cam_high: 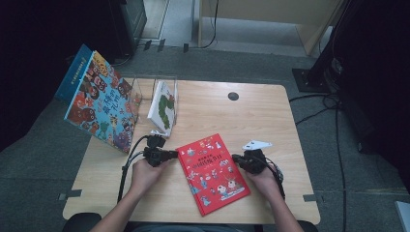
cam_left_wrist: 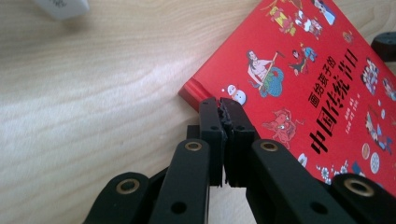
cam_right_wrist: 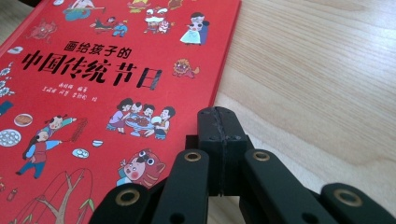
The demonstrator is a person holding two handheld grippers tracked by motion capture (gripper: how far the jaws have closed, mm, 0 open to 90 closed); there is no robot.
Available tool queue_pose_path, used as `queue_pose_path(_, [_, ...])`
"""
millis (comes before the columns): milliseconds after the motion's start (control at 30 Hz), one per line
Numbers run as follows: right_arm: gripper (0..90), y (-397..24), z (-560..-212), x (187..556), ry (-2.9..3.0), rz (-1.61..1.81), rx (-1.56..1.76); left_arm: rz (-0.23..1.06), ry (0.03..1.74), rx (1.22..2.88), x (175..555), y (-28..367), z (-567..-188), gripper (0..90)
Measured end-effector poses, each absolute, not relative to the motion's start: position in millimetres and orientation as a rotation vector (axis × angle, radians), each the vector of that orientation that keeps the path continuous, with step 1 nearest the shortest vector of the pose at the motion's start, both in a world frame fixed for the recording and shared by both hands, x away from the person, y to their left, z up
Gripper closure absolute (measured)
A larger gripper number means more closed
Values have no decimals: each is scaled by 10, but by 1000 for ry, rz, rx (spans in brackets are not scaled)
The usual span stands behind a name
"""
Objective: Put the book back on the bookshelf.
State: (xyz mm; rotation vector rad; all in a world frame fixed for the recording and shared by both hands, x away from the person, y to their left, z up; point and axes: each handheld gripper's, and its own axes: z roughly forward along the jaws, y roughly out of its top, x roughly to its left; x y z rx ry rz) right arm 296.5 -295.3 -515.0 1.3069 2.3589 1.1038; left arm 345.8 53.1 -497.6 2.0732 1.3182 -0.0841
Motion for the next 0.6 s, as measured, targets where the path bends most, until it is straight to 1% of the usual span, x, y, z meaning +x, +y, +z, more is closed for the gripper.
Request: queue_pose_path(600, [900, -2980, -5156, 2815, 2316, 1085, 1326, -53, 1282, 2072, 3614, 398, -4992, 896])
